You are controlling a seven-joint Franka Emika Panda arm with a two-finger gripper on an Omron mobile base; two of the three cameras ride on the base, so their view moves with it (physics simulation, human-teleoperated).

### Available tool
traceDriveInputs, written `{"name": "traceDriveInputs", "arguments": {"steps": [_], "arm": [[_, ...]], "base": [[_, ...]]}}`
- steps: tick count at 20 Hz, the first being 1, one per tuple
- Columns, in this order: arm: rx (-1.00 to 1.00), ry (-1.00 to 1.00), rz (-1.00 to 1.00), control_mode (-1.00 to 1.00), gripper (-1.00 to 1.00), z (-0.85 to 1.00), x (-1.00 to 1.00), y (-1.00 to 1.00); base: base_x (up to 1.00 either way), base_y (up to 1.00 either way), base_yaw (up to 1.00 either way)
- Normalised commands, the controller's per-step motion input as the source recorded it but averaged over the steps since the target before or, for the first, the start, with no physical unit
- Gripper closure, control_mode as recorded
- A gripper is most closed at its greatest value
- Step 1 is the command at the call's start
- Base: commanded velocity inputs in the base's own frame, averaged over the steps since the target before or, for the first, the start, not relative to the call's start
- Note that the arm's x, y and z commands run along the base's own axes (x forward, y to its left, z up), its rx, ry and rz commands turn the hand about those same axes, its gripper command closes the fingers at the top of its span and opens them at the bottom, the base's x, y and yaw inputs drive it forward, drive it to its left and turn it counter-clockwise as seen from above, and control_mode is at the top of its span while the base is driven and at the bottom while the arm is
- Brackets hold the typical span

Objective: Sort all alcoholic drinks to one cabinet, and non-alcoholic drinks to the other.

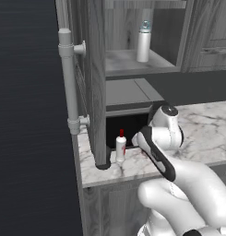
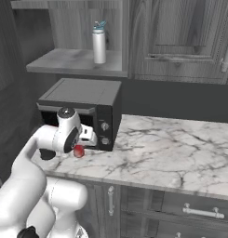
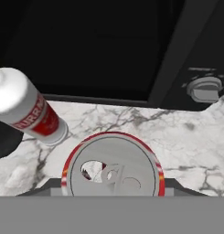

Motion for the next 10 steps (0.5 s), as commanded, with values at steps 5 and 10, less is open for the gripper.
{"name": "traceDriveInputs", "arguments": {"steps": [5, 10], "arm": [[0.00, 0.00, -0.02, -1.00, 1.00, 0.39, -0.36, 0.00], [0.00, -0.01, -0.03, -1.00, 1.00, 0.41, -0.32, 0.00]], "base": [[0.00, 0.00, 0.00], [0.00, 0.00, 0.00]]}}
